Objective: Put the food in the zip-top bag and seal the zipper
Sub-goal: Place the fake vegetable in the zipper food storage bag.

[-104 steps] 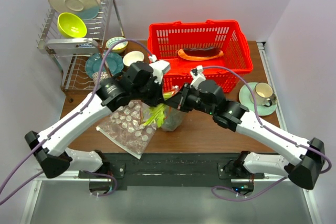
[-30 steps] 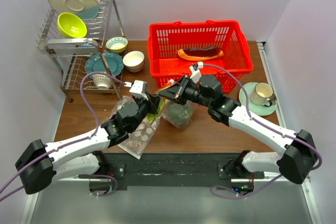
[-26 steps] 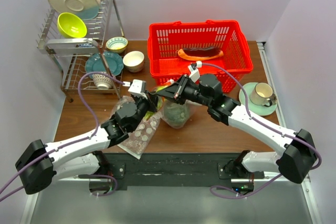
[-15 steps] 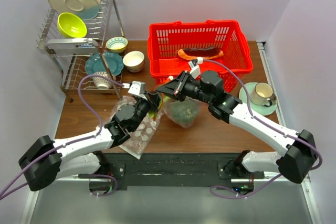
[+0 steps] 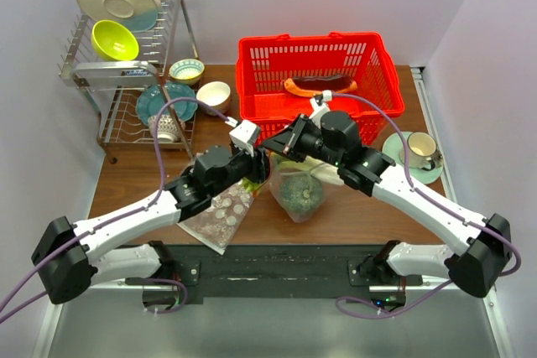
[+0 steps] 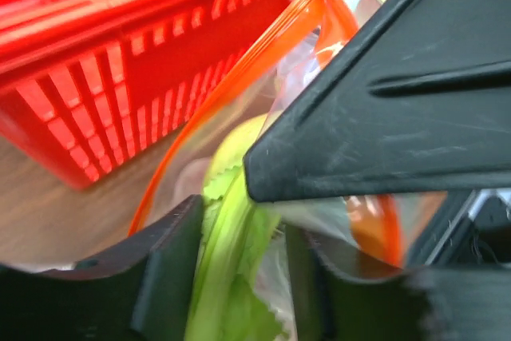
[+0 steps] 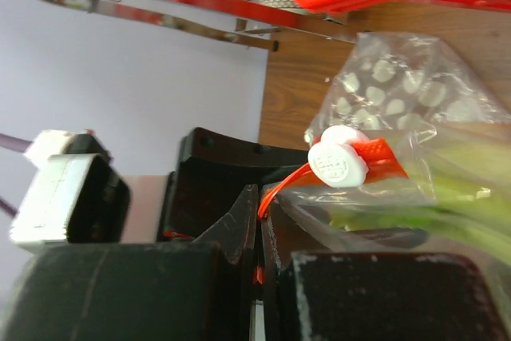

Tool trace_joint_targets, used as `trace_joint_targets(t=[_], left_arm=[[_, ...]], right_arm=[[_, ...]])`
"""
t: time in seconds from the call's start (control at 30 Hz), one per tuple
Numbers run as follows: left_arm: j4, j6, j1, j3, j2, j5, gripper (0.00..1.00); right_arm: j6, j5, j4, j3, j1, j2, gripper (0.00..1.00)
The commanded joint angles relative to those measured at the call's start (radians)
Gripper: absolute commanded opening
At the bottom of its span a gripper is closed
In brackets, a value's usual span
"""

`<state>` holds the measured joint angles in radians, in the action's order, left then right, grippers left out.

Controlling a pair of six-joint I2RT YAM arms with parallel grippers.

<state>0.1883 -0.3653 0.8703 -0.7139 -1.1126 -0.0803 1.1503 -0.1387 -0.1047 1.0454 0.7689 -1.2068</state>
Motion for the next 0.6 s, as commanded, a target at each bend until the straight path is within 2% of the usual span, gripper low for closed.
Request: trace_joint_targets(t=[0.0,0.03,0.17,0.27,0.43,0.5,0.53,0.57], left_arm=[[-0.171,0.019,0.006,-0.146,0.043,0.093,0.52],[-0.258,0.023,0.004,-0.169,0.036,0.097,0.52],[-0.374,0.025,0.004,-0.237,0.023,0.083,0.56],[-0.460,0.032,-0.002,-0.301,0.042,0.082,0.59],[-0.651,0.058,-0.019,-0.469,0.054,-0.002,0.63],[-0.735,0.066,-0.043,-0.536,0.040,-0.036,0.61],[-0.757,0.072,-0.053,-0.551,0.036,-0.044,0.54],[-0.780,0.075,-0.063,-0.579,0.014,-0.055,0.50]], right_arm=[[-0.041,0.121,-0.001,-0.048,0.009,0.061,0.00],[-0.043,0.137,-0.004,-0.056,0.009,0.070,0.00],[-0.050,0.186,-0.026,-0.084,0.009,0.095,0.00],[-0.046,0.182,-0.026,-0.094,0.009,0.087,0.00],[-0.046,0.153,-0.003,-0.111,0.010,0.069,0.00],[-0.049,0.149,-0.001,-0.116,0.009,0.066,0.00],[-0.052,0.149,-0.003,-0.117,0.007,0.069,0.00],[-0.055,0.146,-0.003,-0.122,0.009,0.069,0.00]])
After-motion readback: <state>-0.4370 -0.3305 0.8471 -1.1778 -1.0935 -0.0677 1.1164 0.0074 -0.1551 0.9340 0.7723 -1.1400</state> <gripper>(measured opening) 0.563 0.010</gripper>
